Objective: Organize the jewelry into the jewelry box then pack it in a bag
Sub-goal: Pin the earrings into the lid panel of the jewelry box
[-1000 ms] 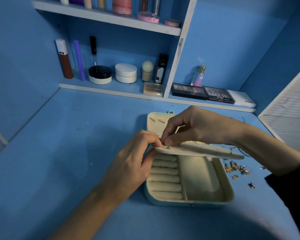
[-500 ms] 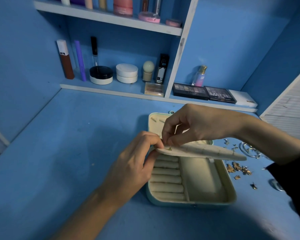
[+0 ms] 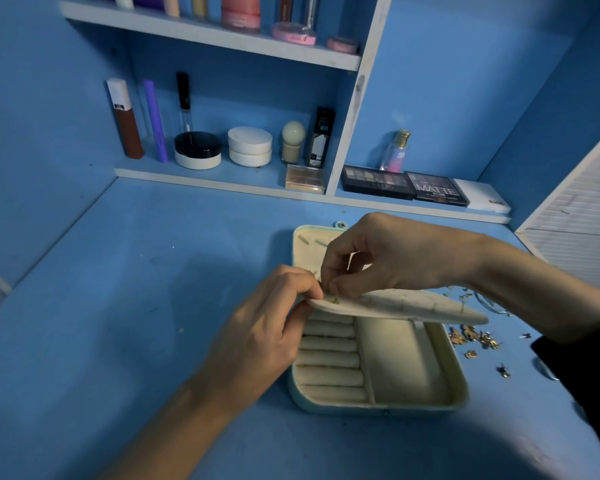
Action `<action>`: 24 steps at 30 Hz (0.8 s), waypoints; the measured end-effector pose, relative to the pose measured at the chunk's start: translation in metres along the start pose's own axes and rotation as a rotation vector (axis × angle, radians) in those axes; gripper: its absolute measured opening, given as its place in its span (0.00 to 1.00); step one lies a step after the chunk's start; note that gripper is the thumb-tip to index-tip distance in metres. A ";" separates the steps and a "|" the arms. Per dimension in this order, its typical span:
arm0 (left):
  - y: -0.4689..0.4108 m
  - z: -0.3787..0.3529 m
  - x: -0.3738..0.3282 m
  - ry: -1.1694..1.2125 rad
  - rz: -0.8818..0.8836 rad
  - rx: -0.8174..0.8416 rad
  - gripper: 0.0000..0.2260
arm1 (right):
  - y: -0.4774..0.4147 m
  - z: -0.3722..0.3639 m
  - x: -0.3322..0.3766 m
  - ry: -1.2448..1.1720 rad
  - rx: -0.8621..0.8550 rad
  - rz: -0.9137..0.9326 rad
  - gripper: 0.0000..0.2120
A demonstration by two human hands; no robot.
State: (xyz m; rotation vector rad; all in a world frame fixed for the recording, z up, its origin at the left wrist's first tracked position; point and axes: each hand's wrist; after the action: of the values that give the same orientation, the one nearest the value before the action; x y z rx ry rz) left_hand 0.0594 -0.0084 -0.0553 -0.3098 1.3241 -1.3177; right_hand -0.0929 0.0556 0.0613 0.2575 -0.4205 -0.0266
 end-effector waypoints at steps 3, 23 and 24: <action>-0.001 0.000 0.000 -0.009 -0.004 -0.009 0.08 | -0.001 0.000 0.002 -0.007 -0.009 -0.017 0.05; -0.004 -0.003 0.003 0.070 0.073 -0.065 0.06 | 0.045 0.014 -0.028 -0.159 -0.282 -0.053 0.05; -0.007 -0.003 0.003 0.067 0.081 -0.071 0.06 | 0.049 0.016 -0.031 -0.155 -0.334 -0.057 0.05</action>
State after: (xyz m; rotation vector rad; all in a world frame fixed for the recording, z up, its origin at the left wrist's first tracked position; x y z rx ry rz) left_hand 0.0524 -0.0116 -0.0528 -0.2606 1.4279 -1.2243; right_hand -0.1287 0.1016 0.0756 -0.0631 -0.5548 -0.1720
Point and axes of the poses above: each hand's wrist, its own y-axis away from the middle knuckle, its own z-axis out of the back of the hand, x = y × z, and after that the axes turned 12 degrees about y, right-handed
